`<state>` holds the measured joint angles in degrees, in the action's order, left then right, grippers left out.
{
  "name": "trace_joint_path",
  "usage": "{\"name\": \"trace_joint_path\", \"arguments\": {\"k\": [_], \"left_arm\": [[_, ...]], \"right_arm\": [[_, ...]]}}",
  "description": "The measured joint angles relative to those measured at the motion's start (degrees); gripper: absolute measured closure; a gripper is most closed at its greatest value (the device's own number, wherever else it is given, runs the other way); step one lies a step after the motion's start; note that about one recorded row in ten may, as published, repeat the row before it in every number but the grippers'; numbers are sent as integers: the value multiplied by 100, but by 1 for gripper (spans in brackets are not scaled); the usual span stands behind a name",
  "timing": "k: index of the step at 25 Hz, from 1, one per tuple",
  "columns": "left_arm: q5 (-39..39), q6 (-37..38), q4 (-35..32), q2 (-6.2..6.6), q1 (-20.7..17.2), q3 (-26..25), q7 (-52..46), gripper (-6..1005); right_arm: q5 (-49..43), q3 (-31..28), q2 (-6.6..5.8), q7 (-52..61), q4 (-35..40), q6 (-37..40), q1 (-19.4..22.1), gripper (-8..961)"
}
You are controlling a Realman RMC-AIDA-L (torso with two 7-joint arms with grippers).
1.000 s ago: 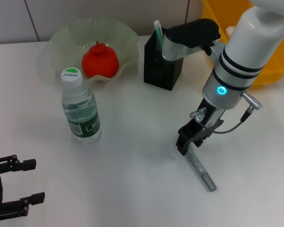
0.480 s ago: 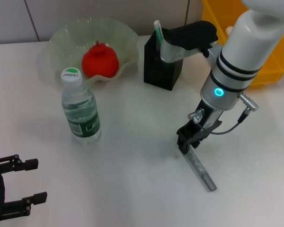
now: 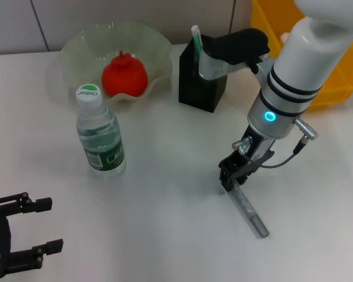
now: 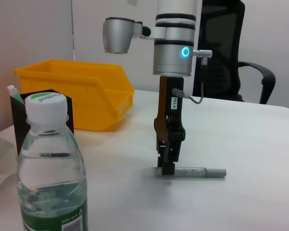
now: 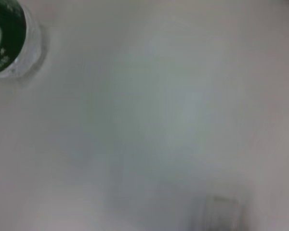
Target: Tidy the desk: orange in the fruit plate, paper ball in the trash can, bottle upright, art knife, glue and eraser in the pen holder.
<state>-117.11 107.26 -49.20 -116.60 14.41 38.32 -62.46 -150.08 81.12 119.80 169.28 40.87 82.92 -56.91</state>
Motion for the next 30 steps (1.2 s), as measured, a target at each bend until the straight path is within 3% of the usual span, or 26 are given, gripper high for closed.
{"name": "trace_joint_path", "arguments": {"k": [12, 16, 19, 20, 21, 25, 30], "left_arm": [[23, -4, -21, -22, 0, 0, 1, 276], [27, -4, -19, -23, -14, 0, 6, 277], [36, -4, -21, -33, -23, -37, 5, 277], [43, -4, -14, -38, -24, -114, 0, 277], [43, -4, -14, -38, -24, -114, 0, 277], [47, 9, 49, -50, -24, -296, -4, 277], [65, 48, 65, -122, -24, -429, -75, 276]], "right_arm": [[-15, 9, -4, -22, -145, 41, -58, 768], [7, 11, -25, -82, 138, 183, 41, 807], [19, -35, -48, -88, 958, 497, 283, 806], [18, -119, -62, -93, 1726, 803, 496, 806], [18, -119, -62, -93, 1726, 803, 496, 807], [-13, -405, -73, -204, 3309, 1351, 859, 812], [-192, -655, -80, -462, 4597, 1321, 1202, 814]]}}
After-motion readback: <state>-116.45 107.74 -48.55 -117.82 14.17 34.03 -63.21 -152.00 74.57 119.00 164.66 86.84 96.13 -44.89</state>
